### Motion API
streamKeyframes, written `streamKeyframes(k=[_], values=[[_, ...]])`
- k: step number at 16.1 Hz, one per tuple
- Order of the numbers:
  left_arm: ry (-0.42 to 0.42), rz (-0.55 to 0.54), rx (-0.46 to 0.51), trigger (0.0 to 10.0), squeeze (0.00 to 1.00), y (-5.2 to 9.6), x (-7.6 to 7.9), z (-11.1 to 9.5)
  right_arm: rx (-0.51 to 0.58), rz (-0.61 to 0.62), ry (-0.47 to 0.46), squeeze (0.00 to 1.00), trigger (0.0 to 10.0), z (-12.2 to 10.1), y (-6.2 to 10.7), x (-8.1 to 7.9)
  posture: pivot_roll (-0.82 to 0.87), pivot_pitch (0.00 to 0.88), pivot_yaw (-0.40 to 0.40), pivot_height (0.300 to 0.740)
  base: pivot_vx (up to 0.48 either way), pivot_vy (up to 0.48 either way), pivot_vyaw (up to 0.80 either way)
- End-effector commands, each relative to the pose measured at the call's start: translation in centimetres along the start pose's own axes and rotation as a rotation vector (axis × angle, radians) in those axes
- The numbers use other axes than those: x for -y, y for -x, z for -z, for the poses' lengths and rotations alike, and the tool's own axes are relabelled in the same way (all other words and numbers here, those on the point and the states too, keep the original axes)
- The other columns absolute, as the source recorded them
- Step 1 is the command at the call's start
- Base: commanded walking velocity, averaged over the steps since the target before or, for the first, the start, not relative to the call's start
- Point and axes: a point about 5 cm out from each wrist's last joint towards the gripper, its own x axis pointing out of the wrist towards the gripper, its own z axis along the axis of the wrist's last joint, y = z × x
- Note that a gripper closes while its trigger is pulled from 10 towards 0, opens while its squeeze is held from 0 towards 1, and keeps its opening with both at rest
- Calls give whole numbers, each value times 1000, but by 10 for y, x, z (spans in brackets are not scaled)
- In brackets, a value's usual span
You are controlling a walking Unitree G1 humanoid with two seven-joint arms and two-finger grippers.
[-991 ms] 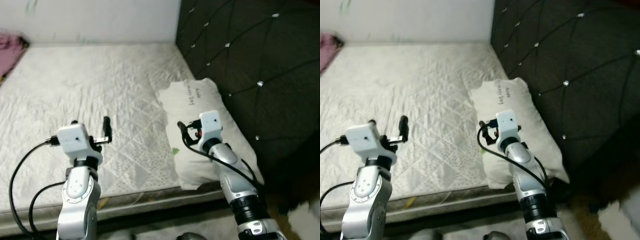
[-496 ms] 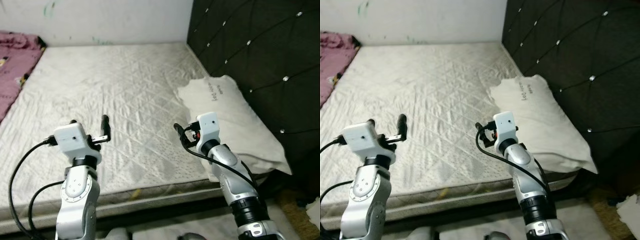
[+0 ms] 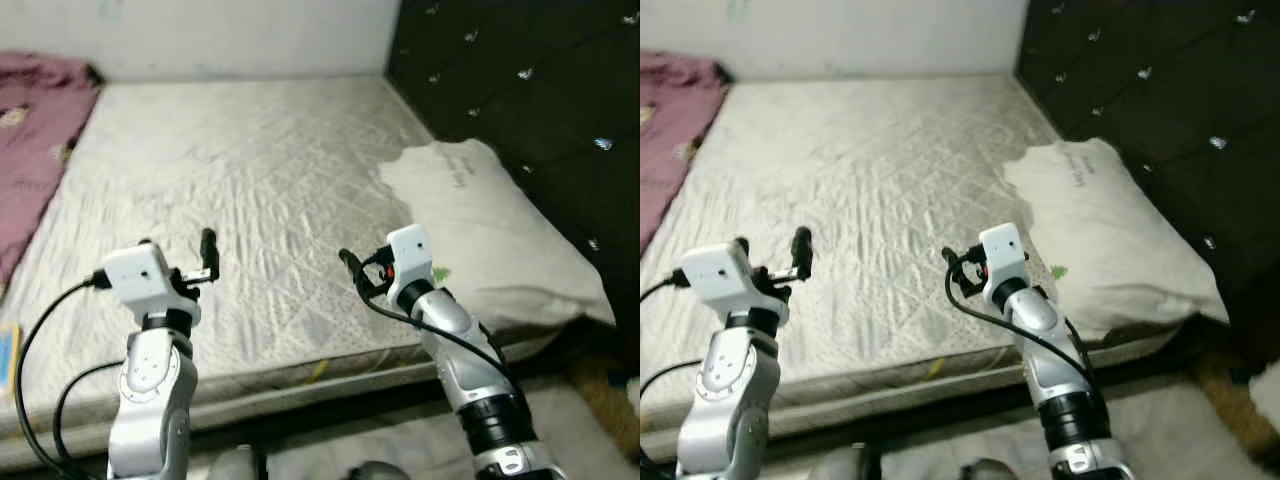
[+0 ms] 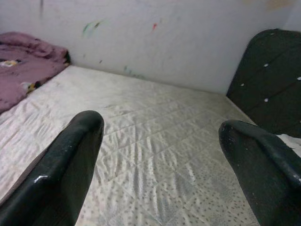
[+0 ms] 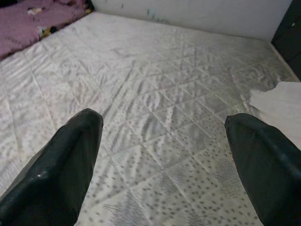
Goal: Clean up the room
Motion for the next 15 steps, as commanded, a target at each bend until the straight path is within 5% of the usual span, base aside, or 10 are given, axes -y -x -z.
streamKeyframes(k=[1, 15], values=[[4, -12, 7, 10000, 0, -1, -1, -3, 37, -52, -14, 0, 10000, -11, -5, -10, -1, 6, -25, 740, 0, 480, 0], [15, -12, -12, 10000, 0, -3, 0, 0, 48, -80, -38, 0, 10000, -14, -6, -11, -1, 7, -26, 740, 0, 480, 46]])
